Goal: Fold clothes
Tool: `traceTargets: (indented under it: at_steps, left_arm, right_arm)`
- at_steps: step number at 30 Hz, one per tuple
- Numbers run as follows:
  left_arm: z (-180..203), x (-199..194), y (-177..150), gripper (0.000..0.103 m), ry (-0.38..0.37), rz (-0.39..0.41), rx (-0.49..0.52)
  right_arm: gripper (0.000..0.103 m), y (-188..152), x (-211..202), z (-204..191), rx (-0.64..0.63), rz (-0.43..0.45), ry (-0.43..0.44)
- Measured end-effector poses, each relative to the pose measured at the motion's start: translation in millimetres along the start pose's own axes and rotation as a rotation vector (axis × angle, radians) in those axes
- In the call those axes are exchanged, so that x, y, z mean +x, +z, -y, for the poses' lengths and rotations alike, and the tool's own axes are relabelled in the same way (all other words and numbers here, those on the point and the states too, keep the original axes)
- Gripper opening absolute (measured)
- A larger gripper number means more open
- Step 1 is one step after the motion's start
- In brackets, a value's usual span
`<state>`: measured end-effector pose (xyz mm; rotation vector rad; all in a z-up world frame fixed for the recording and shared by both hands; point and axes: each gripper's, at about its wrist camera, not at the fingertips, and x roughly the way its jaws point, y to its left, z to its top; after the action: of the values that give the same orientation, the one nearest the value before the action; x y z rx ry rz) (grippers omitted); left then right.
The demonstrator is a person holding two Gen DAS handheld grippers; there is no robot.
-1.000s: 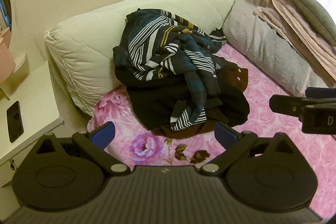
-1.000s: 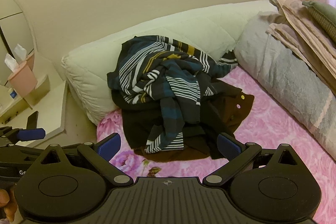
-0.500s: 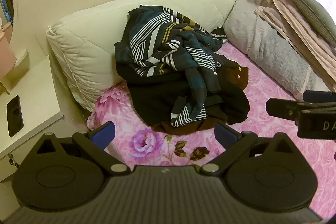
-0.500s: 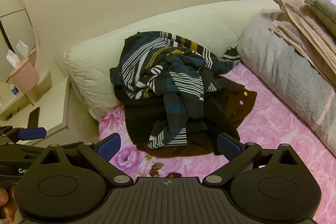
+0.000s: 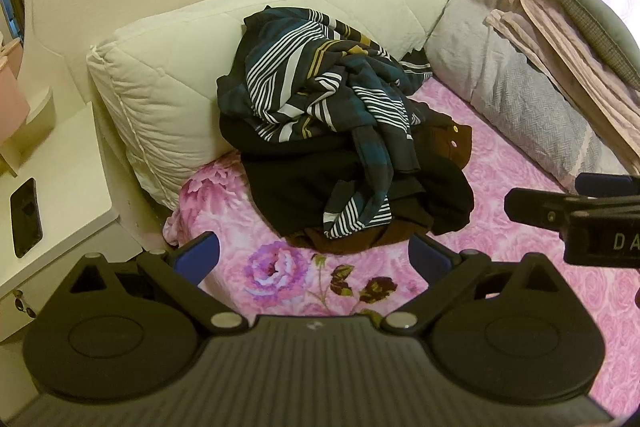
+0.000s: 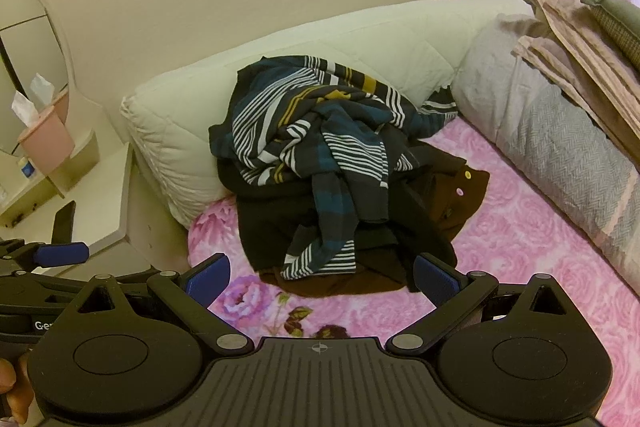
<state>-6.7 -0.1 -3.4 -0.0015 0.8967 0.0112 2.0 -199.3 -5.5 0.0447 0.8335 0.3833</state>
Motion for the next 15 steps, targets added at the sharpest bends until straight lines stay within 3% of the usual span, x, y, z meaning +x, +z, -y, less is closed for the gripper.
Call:
traceTargets:
  at_steps: [15]
  left_arm:
    - [0.9,-1.9,-5.8,0.099,0.008,-0.002,-0.001]
  right_arm:
    - [0.100,-0.7,-0.3,-0.3,-0.003,-0.010,-0.001]
